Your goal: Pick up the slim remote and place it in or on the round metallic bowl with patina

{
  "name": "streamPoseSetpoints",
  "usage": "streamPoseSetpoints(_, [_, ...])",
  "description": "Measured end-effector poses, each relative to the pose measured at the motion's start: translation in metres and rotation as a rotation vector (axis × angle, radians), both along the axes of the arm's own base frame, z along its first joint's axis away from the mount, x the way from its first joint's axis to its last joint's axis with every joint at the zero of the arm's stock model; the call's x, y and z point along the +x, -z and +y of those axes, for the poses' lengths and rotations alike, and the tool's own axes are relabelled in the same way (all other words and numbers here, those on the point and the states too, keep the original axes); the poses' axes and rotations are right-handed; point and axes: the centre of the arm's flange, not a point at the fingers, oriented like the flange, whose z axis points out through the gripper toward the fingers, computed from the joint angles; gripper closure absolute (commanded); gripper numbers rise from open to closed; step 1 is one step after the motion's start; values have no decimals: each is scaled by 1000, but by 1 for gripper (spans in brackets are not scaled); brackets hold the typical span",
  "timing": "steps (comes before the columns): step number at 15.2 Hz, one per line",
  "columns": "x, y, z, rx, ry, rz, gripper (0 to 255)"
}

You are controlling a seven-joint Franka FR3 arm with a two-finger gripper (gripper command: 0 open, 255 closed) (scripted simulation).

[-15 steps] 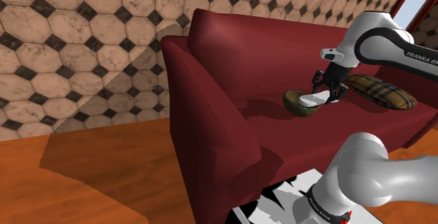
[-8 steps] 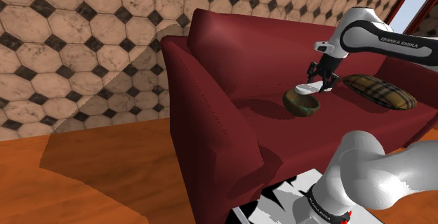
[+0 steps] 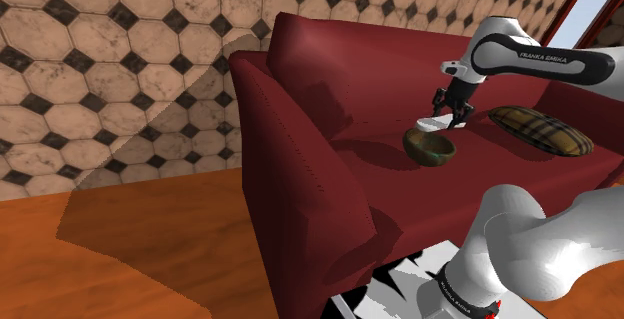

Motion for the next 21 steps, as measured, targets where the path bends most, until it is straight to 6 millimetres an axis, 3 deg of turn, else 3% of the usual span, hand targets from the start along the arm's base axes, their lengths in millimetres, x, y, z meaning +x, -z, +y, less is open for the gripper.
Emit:
streamPoseSetpoints(10, [1, 53, -1, 0, 0, 0, 255])
streamPoseSetpoints(16, [0, 56, 0, 0, 0, 0, 255])
streamPoseSetpoints(17, [0, 57, 0, 0, 0, 0, 0])
streamPoseSetpoints(21, [0, 56, 0, 0, 0, -1, 0])
